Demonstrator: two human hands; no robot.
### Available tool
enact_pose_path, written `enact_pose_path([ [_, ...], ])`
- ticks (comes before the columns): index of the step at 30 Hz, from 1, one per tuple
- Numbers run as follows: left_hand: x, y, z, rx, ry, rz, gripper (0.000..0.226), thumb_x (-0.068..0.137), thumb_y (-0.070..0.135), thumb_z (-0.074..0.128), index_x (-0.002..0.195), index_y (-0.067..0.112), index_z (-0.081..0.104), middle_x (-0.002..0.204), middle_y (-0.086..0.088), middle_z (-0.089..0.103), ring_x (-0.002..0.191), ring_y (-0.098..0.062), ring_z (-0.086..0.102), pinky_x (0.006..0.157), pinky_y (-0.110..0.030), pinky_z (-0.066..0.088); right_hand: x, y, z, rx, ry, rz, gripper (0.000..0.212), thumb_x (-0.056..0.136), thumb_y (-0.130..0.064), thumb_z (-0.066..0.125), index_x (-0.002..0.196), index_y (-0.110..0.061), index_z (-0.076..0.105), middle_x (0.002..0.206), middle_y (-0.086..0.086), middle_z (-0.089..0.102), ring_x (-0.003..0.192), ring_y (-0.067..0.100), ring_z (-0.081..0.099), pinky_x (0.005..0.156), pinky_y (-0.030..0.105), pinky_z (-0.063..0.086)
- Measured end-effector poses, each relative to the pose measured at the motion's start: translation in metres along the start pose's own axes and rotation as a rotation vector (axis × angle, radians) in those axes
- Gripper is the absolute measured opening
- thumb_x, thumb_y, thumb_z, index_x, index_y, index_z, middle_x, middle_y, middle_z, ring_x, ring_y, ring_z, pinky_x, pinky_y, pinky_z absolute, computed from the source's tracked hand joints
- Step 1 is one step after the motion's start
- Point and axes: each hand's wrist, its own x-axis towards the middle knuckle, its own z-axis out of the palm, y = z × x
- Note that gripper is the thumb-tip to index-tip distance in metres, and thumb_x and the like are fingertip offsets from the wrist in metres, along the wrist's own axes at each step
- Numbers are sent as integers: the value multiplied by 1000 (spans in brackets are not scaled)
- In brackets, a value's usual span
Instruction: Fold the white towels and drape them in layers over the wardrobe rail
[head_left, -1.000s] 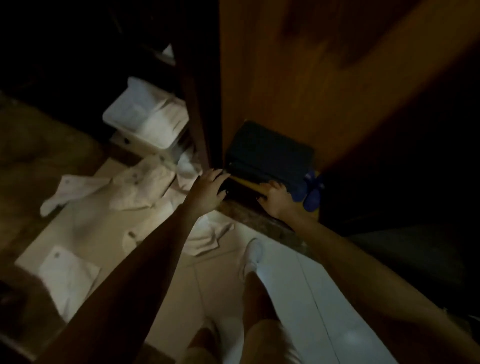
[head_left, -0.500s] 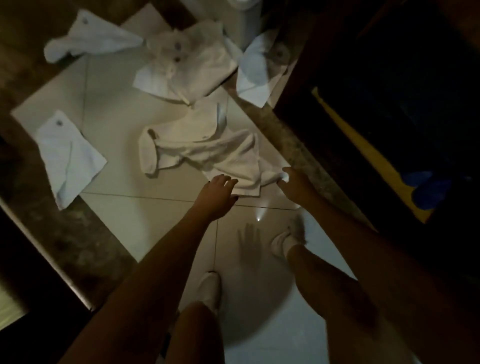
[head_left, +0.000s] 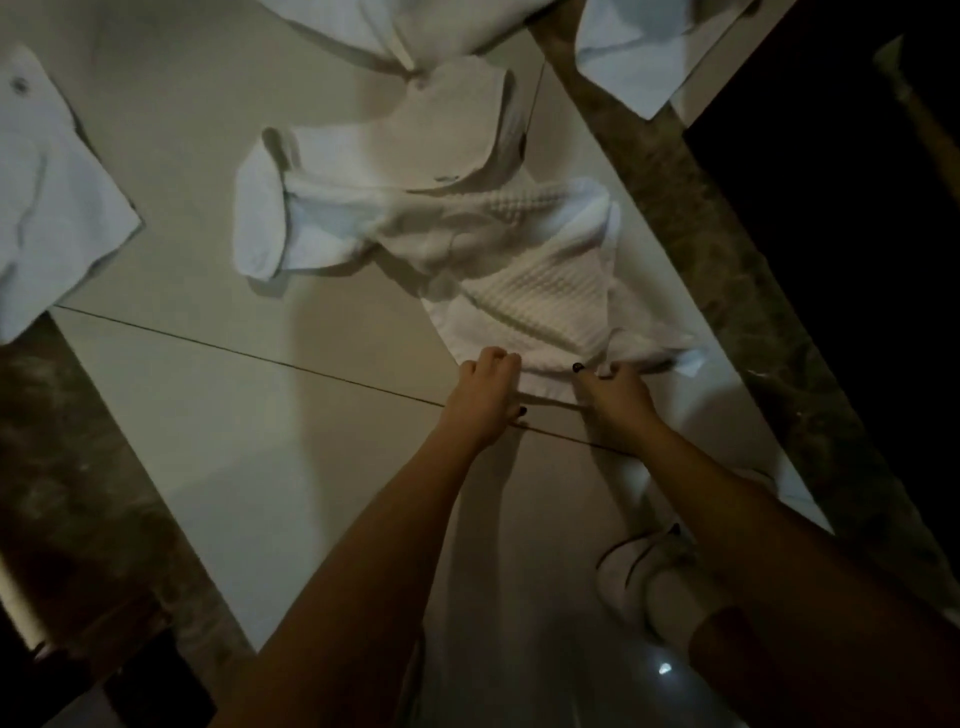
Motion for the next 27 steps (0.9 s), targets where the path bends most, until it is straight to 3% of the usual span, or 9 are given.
enact_pose_path([
  [2,5,-6,8,22,81,14,52,85,17,69,130,8,45,130,-15,45,109,-34,47,89,-45,47,9,6,4,80,20,-11,32,90,-32,67,107,-6,59,104,8,56,102,28,56,80,31,43],
  [5,-1,-10,6,85,94,71,23,90,7,55,113,6,54,110,-14,58,99,-31,57,73,-39,47,4,5,2,113,31,-75,16,90,-16,66,78,-8,60,83,10,58,84,23,53,62,27,40],
  [8,-28,6,-12,46,128,36,8,92,6,53,96,5,60,101,-12,62,93,-28,58,67,-32,38,-27,-9,-12,132,49,-102,16,96,-13,57,102,0,61,99,16,61,92,30,57,77,35,47],
  [12,-83,49,-66,-13,164,22,10,94,18,59,98,12,65,100,-5,65,89,-22,60,74,-31,46,-93,-39,-54,142,65,-85,27,101,-12,47,123,4,50,120,28,54,113,38,56,99,49,47],
  [16,-144,95,-137,-101,215,18,14,95,21,58,99,10,66,96,-3,61,87,-18,57,76,-30,46,-175,-74,-109,318,67,-231,28,95,-1,54,121,-10,52,120,9,50,103,26,56,83,44,58],
  [19,-192,131,-192,-182,252,-6,17,95,22,57,101,9,66,95,-3,60,87,-16,54,76,-29,42,-236,-103,-147,319,64,-271,16,95,-3,51,101,-11,64,102,0,55,106,29,57,78,35,58],
  [21,-223,154,-226,-231,253,-32,19,96,23,56,103,8,66,97,-6,63,88,-17,56,78,-28,43,-275,-121,-172,337,17,-267,15,95,-4,52,100,-10,65,101,5,61,102,29,59,79,33,56],
  [24,-264,185,-272,-330,272,-85,22,97,23,55,106,5,65,102,-12,68,92,-24,62,80,-33,47,-334,-141,-206,271,-107,-311,28,93,-8,61,120,1,60,109,15,60,98,26,59,88,39,52],
  [27,-309,214,-310,-433,291,-138,23,97,22,55,107,4,65,103,-13,68,93,-25,63,79,-31,47,-394,-156,-236,153,-114,-389,30,86,-9,71,111,5,63,84,10,58,76,15,56,69,23,49],
])
